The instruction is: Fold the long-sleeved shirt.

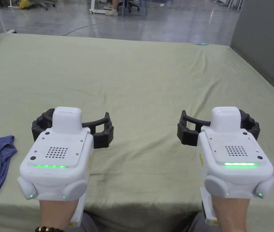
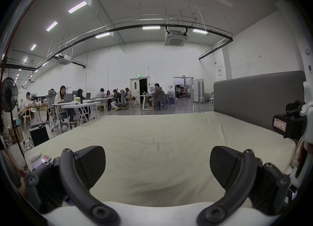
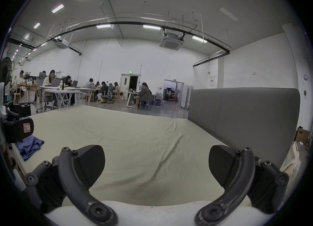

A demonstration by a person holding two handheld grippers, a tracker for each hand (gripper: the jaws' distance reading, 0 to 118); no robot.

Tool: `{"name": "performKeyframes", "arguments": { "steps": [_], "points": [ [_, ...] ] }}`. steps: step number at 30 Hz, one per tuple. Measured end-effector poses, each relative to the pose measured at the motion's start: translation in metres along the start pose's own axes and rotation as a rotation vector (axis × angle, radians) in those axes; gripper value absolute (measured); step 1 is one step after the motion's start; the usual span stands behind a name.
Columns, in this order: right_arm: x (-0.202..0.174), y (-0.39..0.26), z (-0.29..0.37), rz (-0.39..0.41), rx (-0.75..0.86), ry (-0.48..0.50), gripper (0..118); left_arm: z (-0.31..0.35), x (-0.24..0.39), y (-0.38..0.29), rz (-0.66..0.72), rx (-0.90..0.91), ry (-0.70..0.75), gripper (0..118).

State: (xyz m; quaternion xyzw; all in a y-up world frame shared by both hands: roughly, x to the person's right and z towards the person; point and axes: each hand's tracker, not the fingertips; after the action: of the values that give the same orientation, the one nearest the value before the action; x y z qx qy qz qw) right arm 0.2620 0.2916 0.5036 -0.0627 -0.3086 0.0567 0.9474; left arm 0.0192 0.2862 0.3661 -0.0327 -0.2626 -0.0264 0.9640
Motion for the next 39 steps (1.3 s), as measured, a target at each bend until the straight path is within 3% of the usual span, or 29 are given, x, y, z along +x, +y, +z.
{"name": "performKeyframes", "arguments": {
  "steps": [13,39],
  "points": [
    [-0.002,0.001,0.001,0.003,0.007,0.006,118,-0.002,-0.006,-0.005,0.049,0.036,-0.012,118],
    [0.000,-0.002,-0.001,-0.007,0.001,0.011,118,-0.004,0.005,-0.009,-0.025,0.048,-0.044,118]
  ]
}}
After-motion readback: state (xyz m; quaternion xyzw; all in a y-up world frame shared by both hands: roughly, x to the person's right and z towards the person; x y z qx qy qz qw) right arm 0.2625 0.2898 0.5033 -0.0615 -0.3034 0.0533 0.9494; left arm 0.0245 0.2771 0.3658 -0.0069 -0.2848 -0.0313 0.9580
